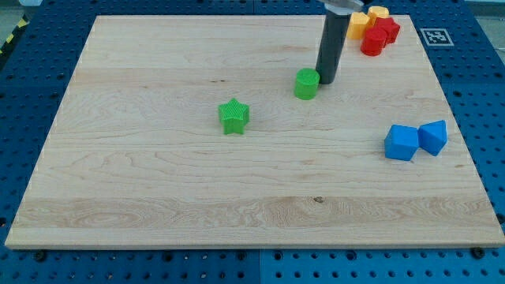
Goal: Push the blue triangle and blue cube towards left
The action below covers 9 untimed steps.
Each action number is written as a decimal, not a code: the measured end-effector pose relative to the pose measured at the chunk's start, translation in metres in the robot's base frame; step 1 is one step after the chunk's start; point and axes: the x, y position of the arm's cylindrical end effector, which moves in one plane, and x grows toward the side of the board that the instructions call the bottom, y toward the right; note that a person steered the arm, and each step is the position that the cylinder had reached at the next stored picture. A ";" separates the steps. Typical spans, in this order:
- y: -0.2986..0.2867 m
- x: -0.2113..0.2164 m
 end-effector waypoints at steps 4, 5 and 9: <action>-0.087 0.051; -0.051 0.033; 0.204 0.052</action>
